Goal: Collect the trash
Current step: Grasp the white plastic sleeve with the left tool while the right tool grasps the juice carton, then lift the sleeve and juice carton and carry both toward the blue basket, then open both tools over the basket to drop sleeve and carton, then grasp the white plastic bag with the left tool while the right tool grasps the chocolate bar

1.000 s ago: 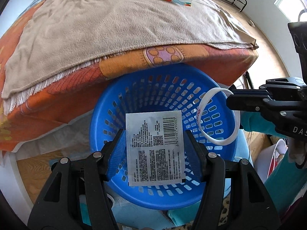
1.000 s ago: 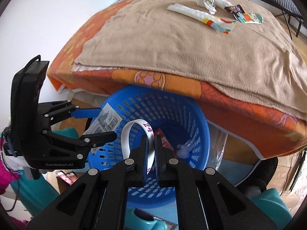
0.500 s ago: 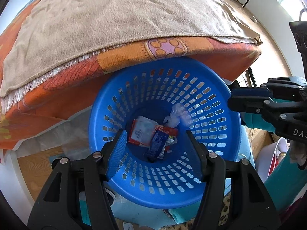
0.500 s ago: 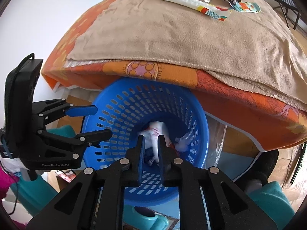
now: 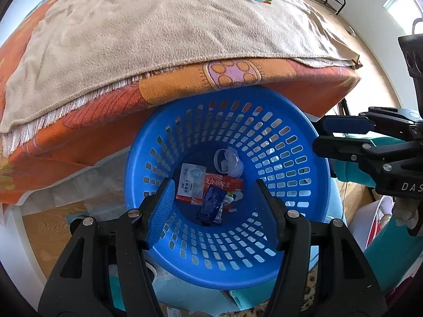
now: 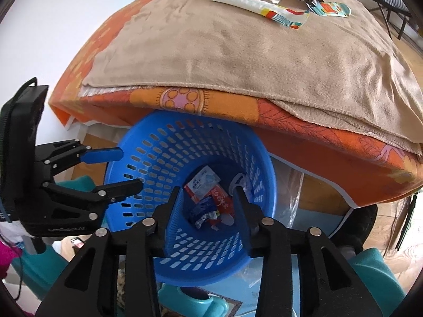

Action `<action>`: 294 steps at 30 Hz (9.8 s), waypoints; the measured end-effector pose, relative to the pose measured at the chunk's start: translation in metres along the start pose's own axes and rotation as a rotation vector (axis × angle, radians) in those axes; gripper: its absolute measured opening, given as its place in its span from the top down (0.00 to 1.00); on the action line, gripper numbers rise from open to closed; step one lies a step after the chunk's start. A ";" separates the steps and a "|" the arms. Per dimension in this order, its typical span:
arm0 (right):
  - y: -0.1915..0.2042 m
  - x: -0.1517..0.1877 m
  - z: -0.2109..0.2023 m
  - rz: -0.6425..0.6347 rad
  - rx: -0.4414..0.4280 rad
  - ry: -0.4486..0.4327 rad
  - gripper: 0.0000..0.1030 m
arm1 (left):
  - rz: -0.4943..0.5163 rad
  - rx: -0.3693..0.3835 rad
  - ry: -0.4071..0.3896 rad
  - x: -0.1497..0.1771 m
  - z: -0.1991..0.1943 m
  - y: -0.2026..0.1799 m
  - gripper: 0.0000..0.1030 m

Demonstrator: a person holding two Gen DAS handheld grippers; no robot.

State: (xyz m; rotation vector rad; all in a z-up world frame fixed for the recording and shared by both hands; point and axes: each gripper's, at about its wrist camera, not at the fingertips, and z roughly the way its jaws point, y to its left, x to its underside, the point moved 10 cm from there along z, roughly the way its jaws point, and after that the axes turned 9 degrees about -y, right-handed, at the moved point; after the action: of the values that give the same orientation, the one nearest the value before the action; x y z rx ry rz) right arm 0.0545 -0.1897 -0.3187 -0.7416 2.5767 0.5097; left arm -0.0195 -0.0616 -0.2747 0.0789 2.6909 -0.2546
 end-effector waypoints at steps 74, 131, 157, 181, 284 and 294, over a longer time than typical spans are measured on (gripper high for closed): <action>-0.260 -0.268 0.027 0.576 0.243 -0.234 0.44 | -0.072 -0.232 -0.249 -0.306 0.109 0.034 0.41; -0.167 -0.295 -0.078 0.171 0.302 -0.533 0.65 | -0.100 -0.057 -0.370 -0.264 -0.007 0.035 0.71; -0.082 -0.228 -0.100 0.069 0.177 -0.498 0.65 | 0.028 -0.198 -0.142 -0.207 0.044 0.028 0.38; -0.045 -0.182 -0.100 -0.023 0.123 -0.447 0.65 | 0.001 -0.064 -0.232 -0.221 0.015 0.014 0.75; -0.153 -0.184 -0.065 0.285 0.124 -0.294 0.31 | -0.171 0.091 -0.339 -0.267 -0.009 -0.006 0.39; -0.177 -0.228 -0.028 0.367 0.088 -0.292 0.31 | -0.270 0.110 -0.359 -0.337 0.026 0.006 0.39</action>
State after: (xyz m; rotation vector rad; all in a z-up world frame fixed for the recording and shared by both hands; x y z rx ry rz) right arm 0.3234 -0.2474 -0.2270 -0.1458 2.4410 0.5621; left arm 0.2966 -0.0659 -0.1549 -0.2743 2.3234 -0.4530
